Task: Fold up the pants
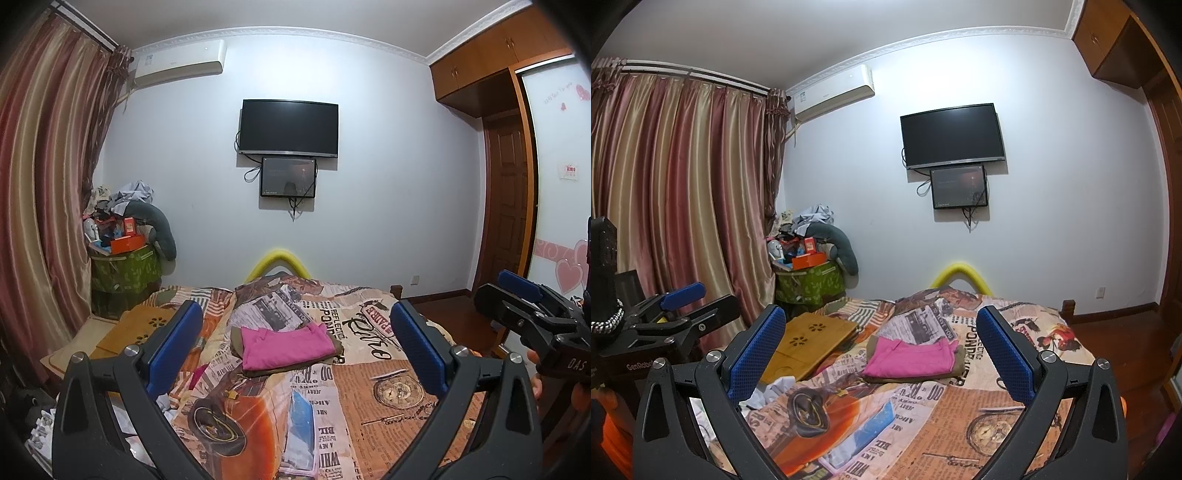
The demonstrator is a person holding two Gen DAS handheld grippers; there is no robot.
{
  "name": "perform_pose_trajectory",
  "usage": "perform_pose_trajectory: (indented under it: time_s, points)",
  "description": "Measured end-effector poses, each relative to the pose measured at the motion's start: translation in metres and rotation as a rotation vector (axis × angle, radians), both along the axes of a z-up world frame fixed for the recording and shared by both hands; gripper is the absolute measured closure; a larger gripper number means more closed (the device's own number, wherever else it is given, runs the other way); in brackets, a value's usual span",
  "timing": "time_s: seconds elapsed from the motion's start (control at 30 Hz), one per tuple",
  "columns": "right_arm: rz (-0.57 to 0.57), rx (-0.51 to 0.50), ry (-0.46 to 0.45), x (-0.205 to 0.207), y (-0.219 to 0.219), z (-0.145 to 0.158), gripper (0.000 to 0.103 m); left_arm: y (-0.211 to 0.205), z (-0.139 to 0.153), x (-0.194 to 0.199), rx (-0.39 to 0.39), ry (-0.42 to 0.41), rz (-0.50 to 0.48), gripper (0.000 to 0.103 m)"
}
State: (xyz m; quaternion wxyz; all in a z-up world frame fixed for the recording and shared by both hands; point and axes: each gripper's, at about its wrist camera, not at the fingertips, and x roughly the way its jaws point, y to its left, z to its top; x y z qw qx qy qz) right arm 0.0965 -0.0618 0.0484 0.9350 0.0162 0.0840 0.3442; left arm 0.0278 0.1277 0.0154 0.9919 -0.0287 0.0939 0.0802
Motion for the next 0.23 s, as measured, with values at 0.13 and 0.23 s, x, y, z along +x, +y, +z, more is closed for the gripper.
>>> perform_pose_trajectory:
  time_s: [0.13, 0.23]
  points:
    - [0.000, 0.001, 0.000, -0.0004, 0.0002, 0.0001, 0.000, -0.0002, 0.0007, 0.0027, 0.002, 0.003, -0.002, 0.000]
    - [-0.001, -0.001, 0.002, -0.0003, 0.0003, -0.0006, 0.000, -0.0003, -0.0007, 0.0056, 0.006, 0.008, -0.003, 0.000]
